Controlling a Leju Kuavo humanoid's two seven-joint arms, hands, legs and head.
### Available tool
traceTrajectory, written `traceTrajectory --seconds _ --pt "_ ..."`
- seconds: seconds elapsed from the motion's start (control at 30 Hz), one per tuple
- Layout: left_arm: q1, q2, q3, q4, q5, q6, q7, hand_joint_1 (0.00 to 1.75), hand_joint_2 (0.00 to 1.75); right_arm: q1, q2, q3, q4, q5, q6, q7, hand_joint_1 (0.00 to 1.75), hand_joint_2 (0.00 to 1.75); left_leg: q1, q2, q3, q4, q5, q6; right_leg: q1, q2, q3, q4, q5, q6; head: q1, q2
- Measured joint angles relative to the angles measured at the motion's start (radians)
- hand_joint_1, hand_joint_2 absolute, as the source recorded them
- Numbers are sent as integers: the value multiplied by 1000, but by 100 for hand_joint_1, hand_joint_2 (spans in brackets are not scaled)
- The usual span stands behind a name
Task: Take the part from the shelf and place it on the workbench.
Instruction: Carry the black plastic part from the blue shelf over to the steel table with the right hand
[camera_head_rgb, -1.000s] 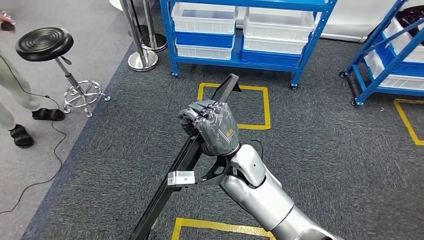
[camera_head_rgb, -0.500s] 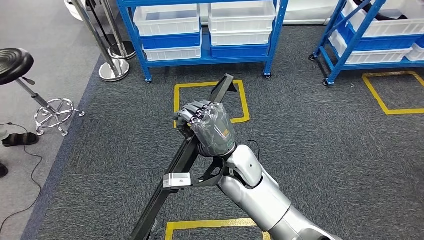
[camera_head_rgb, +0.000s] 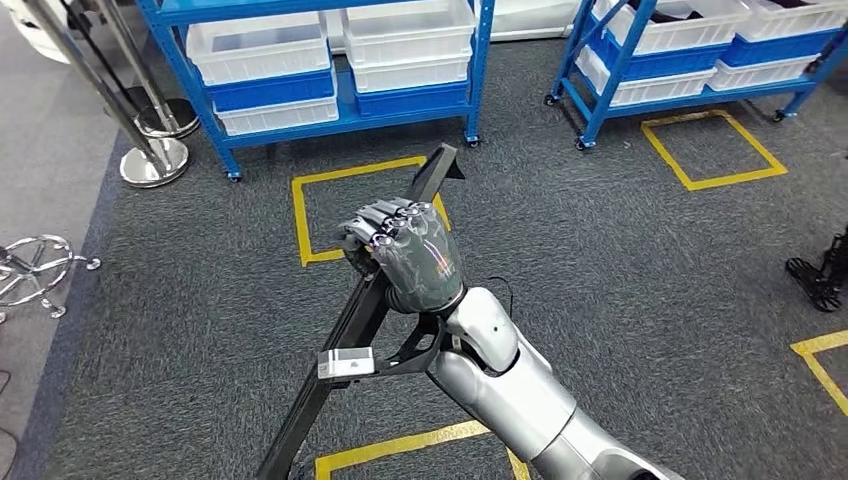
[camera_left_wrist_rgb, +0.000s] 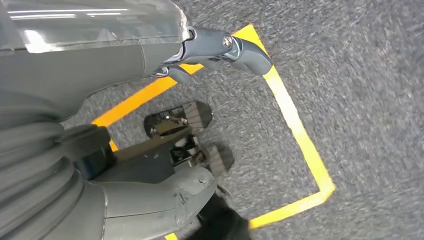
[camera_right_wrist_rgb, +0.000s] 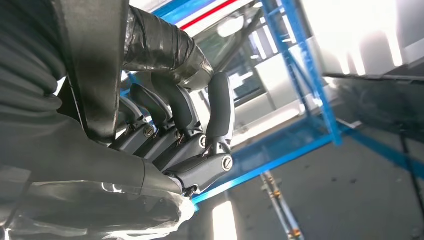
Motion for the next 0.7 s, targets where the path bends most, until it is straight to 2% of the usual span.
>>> traceTrajectory --seconds 0.03,0.07,0.1,0.13,0.17,0.23,0.27,0.33,0.37,0.43,0.47,0.5,0.53,0.57,0.6,0.63,0.67,0.7 --pt "2 1 0 0 0 0 0 0 175 0 0 1 1 0 0 0 175 175 -2 15 -1 3 -1 0 0 -15 -20 45 -15 -1 0 0" --pt "3 1 0 0 0 0 0 0 175 1 0 2 3 -1 0 -1 175 175 -3 31 -3 6 -4 -1 0 -24 -24 59 -13 -2 0 0" --pt "3 1 0 0 1 -1 -2 0 175 2 -1 2 4 -3 -1 -2 175 175 -3 45 -4 9 -6 -1 0 -31 -10 35 7 -4 0 0" --pt "1 1 0 0 2 -2 -3 0 175 2 -1 2 4 -5 -1 -5 175 175 -3 59 -3 13 -9 -3 1 -40 21 -18 36 -7 0 0" --pt "0 0 0 0 3 -3 -5 0 175 1 -1 2 4 -9 -2 -7 175 175 -4 70 -3 16 -13 -6 5 -62 57 -84 57 -11 0 0" --pt "-5 -1 0 0 4 -4 -6 0 175 -1 -1 3 3 -14 -2 -11 175 175 -9 90 -3 24 -20 -14 13 -93 104 -174 79 -21 0 0" --pt "-6 -1 0 0 4 -4 -6 0 175 -2 -1 3 3 -16 -3 -11 175 175 -11 99 -3 26 -23 -19 16 -97 109 -189 77 -25 0 0" --pt "-9 -1 -1 0 4 -3 -6 0 175 -2 -2 3 1 -17 -4 -11 175 175 -13 118 -1 27 -27 -27 16 -72 106 -190 82 -34 0 0" --pt "-11 -1 -1 0 3 -3 -6 0 175 -1 -4 2 0 -18 -5 -12 175 175 -11 114 -1 33 -34 -32 15 -61 106 -192 84 -38 0 0" --pt "-14 -1 -1 0 2 -2 -5 0 175 0 -6 1 -5 -21 -7 -14 175 175 -6 73 -23 89 -77 -41 9 -41 105 -194 90 -47 -1 0" --pt "-15 -1 -1 0 1 -2 -3 0 175 1 -7 1 -8 -23 -8 -16 175 175 -4 44 -48 147 -111 -44 8 -30 103 -194 92 -50 -1 0" --pt "-14 -1 -1 0 0 -1 -1 0 175 3 -7 1 -10 -24 -9 -18 175 175 -3 26 -80 216 -142 -45 9 -19 102 -194 93 -53 -1 0" --pt "-12 0 -2 0 -2 0 2 0 175 5 -8 1 -11 -26 -9 -20 175 175 -3 18 -109 277 -163 -45 10 -5 101 -194 94 -55 -1 0" --pt "-10 1 -2 0 -3 1 5 0 175 8 -9 1 -12 -27 -10 -21 175 175 -3 14 -127 312 -166 -43 12 9 101 -193 94 -55 -1 0" --pt "-9 1 -3 0 -4 2 7 0 175 11 -10 1 -13 -28 -10 -22 175 175 -4 12 -129 311 -151 -39 14 23 101 -192 95 -56 -1 0" --pt "-8 2 -4 0 -5 2 9 0 175 13 -11 1 -16 -29 -10 -22 175 175 -6 7 -113 270 -118 -32 16 38 102 -191 95 -56 -1 0" --pt "-9 2 -5 0 -5 2 10 0 175 14 -12 1 -20 -29 -10 -23 175 175 -8 -9 -84 204 -77 -23 17 51 103 -190 95 -56 -1 0" --pt "-11 5 -6 0 -5 2 10 0 175 13 -12 1 -24 -29 -10 -23 175 175 -8 -36 -56 140 -46 -12 18 62 103 -190 96 -54 0 0"
